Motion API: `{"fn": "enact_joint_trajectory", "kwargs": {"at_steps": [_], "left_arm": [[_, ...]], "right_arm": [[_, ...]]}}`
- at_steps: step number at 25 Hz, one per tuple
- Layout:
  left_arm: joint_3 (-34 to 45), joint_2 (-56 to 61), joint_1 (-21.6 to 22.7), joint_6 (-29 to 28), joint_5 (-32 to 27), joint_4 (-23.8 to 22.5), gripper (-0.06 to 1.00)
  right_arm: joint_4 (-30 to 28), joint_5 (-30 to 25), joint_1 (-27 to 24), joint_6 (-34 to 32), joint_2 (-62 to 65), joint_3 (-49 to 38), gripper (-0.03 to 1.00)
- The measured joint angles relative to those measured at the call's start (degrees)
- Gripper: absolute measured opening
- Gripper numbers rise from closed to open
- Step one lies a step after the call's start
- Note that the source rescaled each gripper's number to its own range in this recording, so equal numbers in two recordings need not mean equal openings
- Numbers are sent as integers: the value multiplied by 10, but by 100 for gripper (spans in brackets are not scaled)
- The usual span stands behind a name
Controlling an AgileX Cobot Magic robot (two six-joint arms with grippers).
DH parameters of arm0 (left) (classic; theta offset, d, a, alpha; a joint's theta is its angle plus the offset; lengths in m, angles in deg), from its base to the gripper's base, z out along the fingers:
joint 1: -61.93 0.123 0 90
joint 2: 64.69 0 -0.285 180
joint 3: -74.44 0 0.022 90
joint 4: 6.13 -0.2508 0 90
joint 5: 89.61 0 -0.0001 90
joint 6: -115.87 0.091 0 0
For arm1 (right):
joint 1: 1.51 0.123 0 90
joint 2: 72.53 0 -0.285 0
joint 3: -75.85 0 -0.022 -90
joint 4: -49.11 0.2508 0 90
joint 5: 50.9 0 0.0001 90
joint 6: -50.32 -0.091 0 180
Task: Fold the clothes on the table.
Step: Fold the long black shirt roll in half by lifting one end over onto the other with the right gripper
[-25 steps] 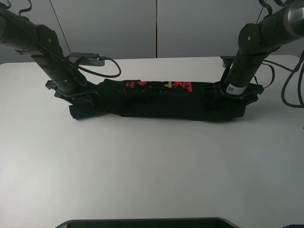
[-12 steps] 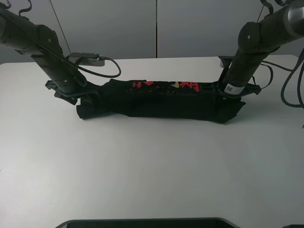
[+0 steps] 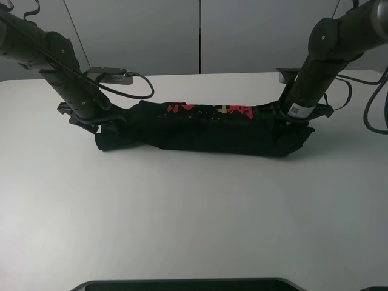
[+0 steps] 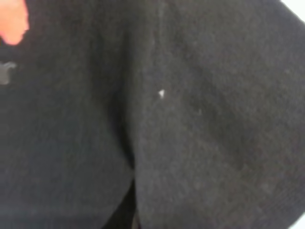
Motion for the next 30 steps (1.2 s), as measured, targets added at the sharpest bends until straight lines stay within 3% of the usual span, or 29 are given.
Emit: {"fn": "enact_joint_trajectory", "kwargs": {"at_steps": [5,11,16,24,30], "left_arm": [[0,18,0,0,-14,-5,94],[0,38,26,0,-24,-7,94],[0,45,46,1,-39,-16,94],[0,45,46,1,-44,-21,94],[0,45,46,1,-44,-24,94]], "right_arm": [[-35,-56,0,1,46,9,13],[-149,-133,0,-41,82,48,13],[-161,-175,0,-44,89,83,13],[43,-183,0,46,89,123,13],[187,-158,0,104,89,125,13]]}}
